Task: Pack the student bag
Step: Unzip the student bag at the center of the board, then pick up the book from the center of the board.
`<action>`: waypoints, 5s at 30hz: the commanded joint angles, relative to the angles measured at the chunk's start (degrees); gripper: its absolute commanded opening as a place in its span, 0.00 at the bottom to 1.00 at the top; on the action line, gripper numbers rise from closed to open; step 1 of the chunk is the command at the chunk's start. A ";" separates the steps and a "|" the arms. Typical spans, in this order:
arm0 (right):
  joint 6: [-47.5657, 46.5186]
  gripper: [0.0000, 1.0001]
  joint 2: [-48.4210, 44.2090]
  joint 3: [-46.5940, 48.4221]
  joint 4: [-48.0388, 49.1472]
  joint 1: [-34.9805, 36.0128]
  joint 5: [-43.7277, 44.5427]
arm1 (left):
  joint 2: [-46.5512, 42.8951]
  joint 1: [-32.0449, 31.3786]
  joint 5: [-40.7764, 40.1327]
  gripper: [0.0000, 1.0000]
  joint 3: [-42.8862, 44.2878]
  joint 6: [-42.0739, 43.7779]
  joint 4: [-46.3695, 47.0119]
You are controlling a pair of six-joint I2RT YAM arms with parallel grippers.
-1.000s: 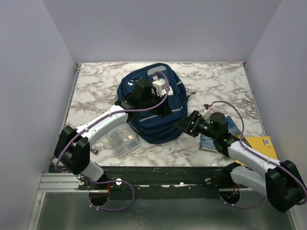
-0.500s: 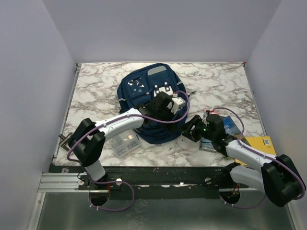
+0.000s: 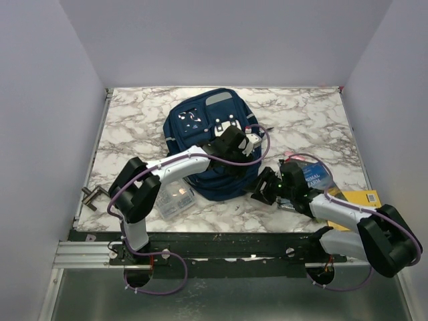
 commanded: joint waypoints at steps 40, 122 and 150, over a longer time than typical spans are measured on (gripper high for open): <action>-16.09 0.62 3.15 13.40 -16.94 1.13 16.91 | -16.38 4.42 -3.45 0.00 -1.48 -2.18 3.50; -16.67 0.91 -15.47 1.75 -27.49 -59.16 7.56 | 13.13 -8.39 -14.14 0.69 -5.95 -78.04 36.57; -20.64 0.92 -22.46 6.18 -33.57 -57.93 10.83 | 18.72 -6.82 -14.12 0.00 -3.13 -73.16 57.68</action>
